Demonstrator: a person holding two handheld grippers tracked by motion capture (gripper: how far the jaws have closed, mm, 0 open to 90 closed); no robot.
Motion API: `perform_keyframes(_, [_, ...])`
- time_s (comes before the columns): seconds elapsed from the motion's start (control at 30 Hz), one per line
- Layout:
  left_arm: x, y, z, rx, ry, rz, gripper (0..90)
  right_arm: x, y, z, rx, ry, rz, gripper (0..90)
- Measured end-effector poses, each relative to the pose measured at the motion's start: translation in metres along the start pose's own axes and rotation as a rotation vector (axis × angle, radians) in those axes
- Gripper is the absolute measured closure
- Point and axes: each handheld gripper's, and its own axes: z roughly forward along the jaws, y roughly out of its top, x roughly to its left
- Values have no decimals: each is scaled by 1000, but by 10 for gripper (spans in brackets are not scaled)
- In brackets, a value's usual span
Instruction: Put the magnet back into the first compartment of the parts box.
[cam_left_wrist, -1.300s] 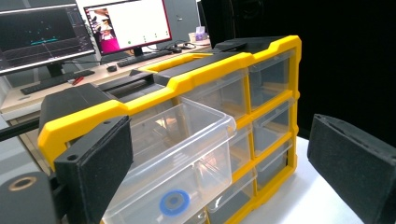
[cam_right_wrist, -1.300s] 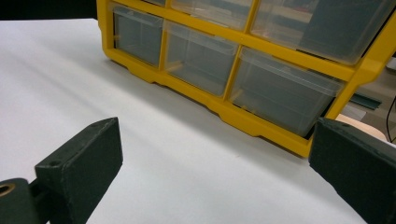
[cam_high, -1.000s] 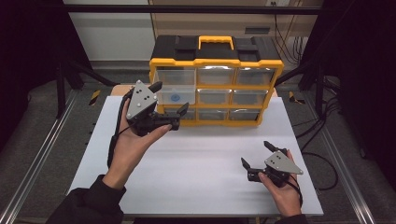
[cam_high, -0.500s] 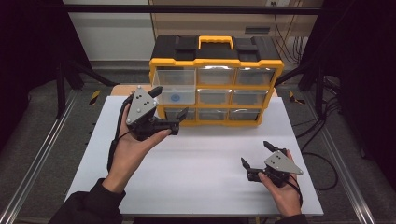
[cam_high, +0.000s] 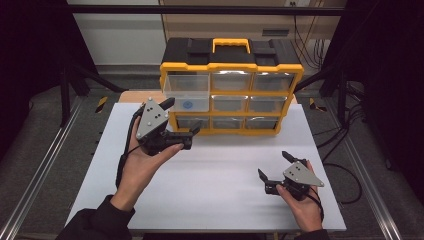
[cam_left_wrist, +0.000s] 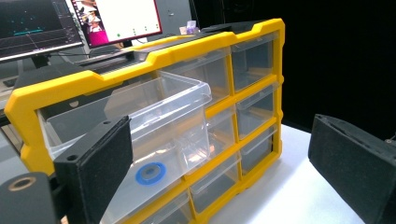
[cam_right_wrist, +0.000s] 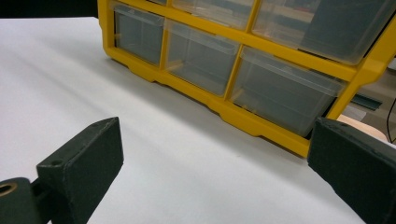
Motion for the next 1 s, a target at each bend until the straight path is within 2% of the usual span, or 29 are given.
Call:
perform_keyframes(0.53, [-6,-13,1,3,2,-22,72,0,0,0,0,-1,0,38])
perform_keyframes(1.0, [-11,-27,2,26,-5,-29,79,0,0,0,2,0,-1,38])
